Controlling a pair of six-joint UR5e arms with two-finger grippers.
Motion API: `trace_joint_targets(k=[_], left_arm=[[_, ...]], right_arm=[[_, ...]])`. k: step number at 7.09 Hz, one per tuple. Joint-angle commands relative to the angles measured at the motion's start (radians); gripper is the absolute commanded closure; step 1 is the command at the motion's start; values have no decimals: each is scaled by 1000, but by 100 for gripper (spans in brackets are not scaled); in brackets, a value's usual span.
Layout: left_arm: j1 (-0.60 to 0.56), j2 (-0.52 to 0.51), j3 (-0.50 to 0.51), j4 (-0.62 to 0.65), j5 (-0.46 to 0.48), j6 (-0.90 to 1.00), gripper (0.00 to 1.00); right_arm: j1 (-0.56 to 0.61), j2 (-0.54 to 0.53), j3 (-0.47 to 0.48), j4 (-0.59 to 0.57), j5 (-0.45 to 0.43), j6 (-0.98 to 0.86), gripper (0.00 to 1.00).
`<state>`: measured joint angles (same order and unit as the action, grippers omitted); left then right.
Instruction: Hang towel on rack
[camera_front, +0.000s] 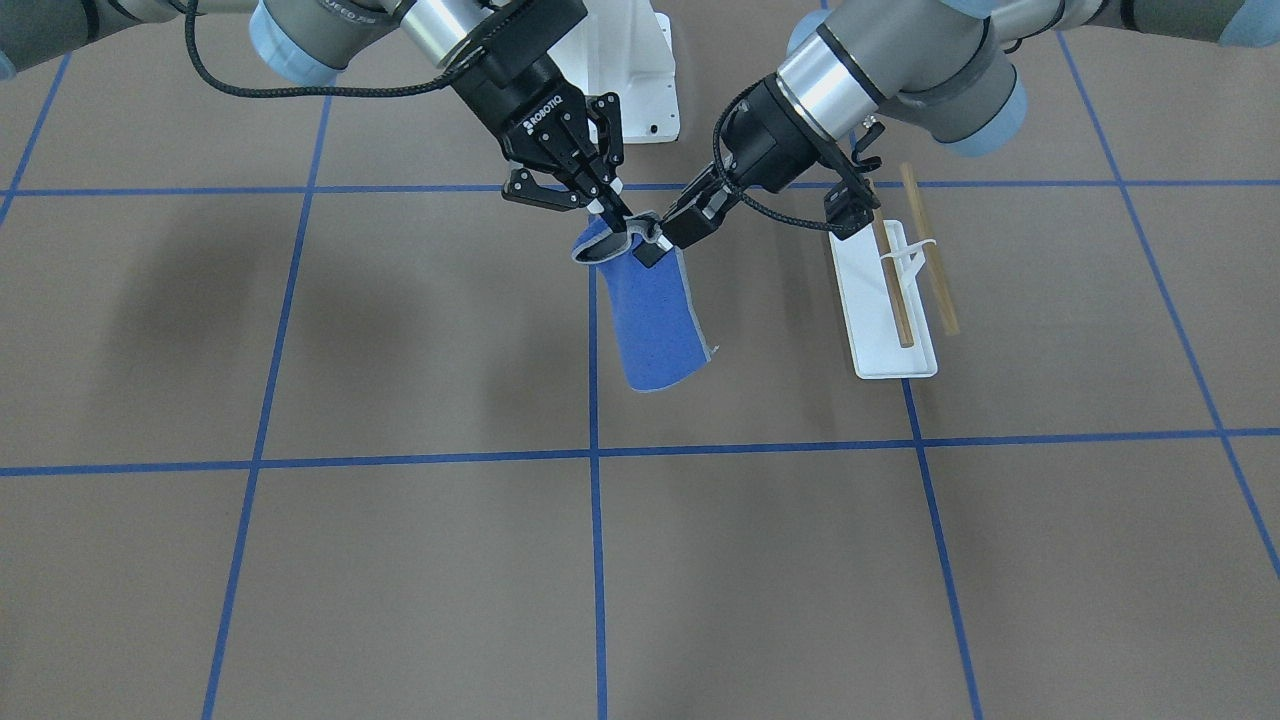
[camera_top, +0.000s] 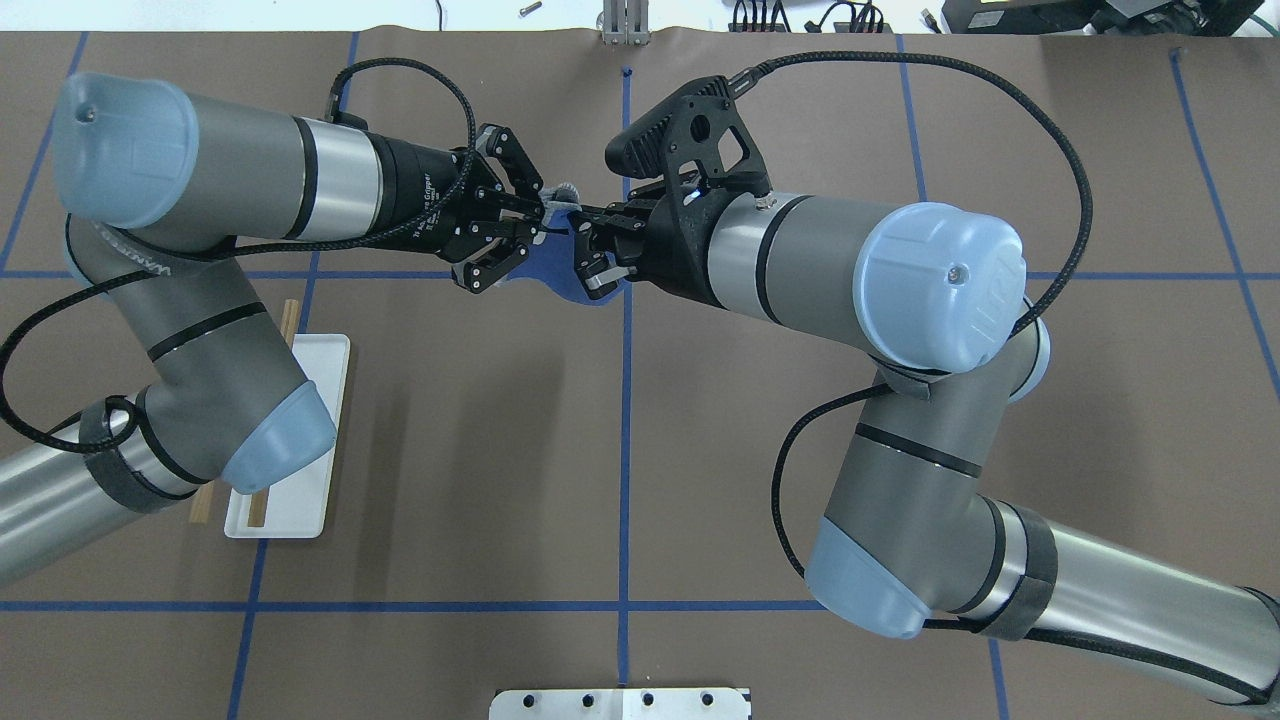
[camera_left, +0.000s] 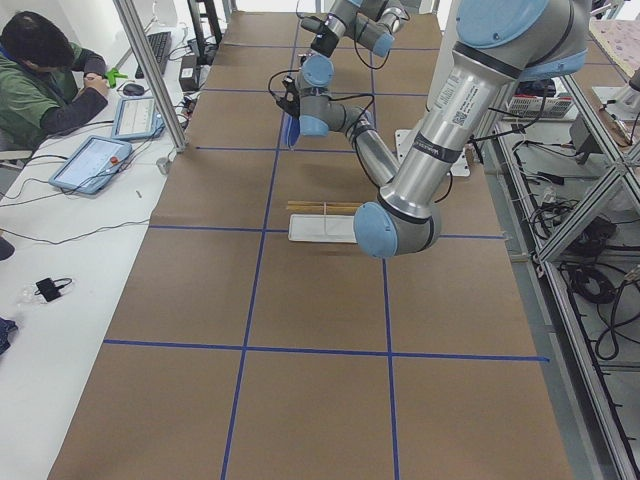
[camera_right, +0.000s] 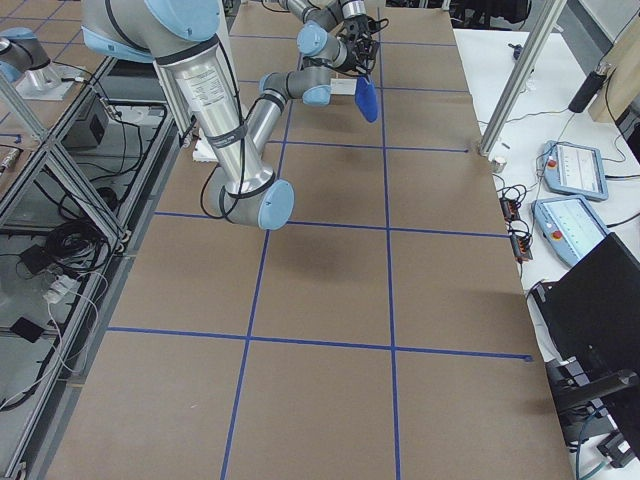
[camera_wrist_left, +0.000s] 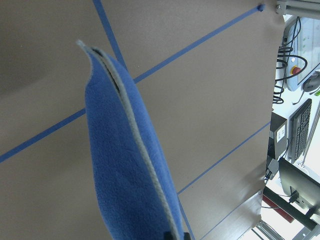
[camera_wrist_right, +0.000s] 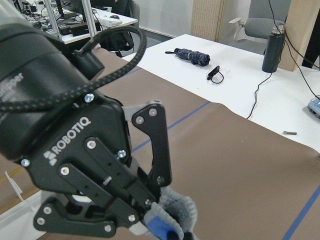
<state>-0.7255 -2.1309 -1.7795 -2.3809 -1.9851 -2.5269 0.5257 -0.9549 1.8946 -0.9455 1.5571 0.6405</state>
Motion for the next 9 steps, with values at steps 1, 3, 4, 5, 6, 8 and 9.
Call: trace_joint_targets(k=[1, 3, 4, 5, 6, 8, 9], left_arm=[[-26, 0, 0, 2, -1, 5, 100], [-58, 12, 0, 3, -12, 13, 100], [-61, 25, -3, 2, -14, 63, 100], [-61, 79, -33, -1, -26, 124, 100], [-78, 110, -67, 0, -119, 208, 100], [-130, 156, -90, 3, -231, 367, 100], [-167, 190, -106, 2, -301, 485, 100]], right_arm=[[-3, -16, 58, -24, 9, 187, 1], [52, -15, 86, -125, 130, 237, 0], [85, -25, 86, -142, 177, 241, 0], [111, -48, 81, -153, 181, 242, 0], [144, -59, 74, -176, 214, 243, 0], [229, -65, 55, -257, 269, 255, 0], [285, -67, 25, -262, 341, 246, 0]])
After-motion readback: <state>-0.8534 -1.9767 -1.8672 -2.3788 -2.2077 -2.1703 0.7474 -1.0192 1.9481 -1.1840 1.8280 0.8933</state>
